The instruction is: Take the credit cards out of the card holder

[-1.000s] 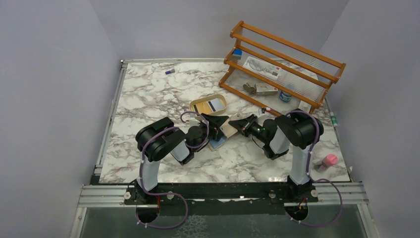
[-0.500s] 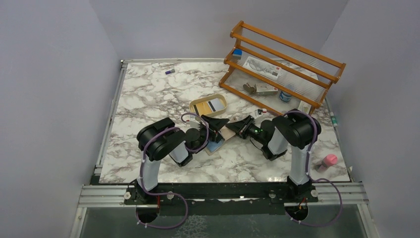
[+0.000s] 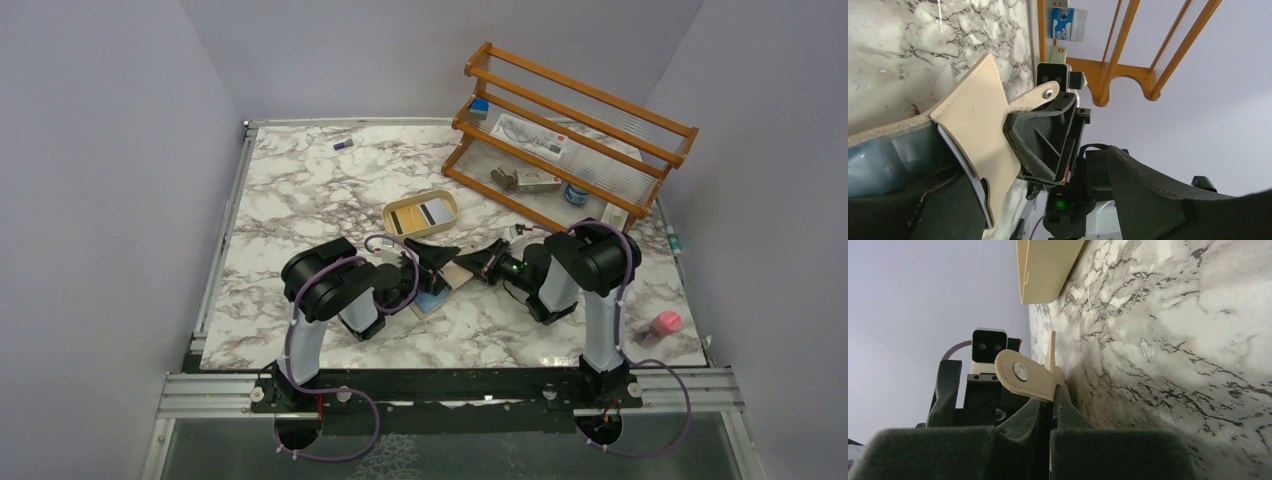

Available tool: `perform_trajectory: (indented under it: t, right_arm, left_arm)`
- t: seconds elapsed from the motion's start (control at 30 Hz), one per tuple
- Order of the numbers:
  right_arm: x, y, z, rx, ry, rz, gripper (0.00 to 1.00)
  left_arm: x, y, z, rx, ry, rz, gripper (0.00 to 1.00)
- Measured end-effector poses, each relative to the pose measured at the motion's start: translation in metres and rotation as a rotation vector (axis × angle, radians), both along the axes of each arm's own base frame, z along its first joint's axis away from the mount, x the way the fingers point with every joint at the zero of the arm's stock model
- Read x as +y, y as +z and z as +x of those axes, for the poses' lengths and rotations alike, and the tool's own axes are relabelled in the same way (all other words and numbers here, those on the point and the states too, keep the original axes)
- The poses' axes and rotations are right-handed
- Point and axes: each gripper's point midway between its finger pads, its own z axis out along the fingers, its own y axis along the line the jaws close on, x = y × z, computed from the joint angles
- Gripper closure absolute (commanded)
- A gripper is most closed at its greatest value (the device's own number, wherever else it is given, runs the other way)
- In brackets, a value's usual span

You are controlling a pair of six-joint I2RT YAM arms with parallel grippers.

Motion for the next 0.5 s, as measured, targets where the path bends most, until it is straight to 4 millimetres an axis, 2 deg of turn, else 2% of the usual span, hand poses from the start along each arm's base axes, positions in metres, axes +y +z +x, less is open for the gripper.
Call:
perform_trajectory:
  t: [0.3,0.5]
  right_arm:
    - [0.001,-0.004,-0.004,0.013,0.020,-0.004,0.99]
    - [0.001,-0.003,-0.005,0.013,0.029,0.003,0.99]
  left_arm:
    - [0.000,-0.007,-0.008,0.010,-0.032,0.018,0.20]
    - [0.001,0.002,-0.012,-0.030,-0.049,0.030,0.20]
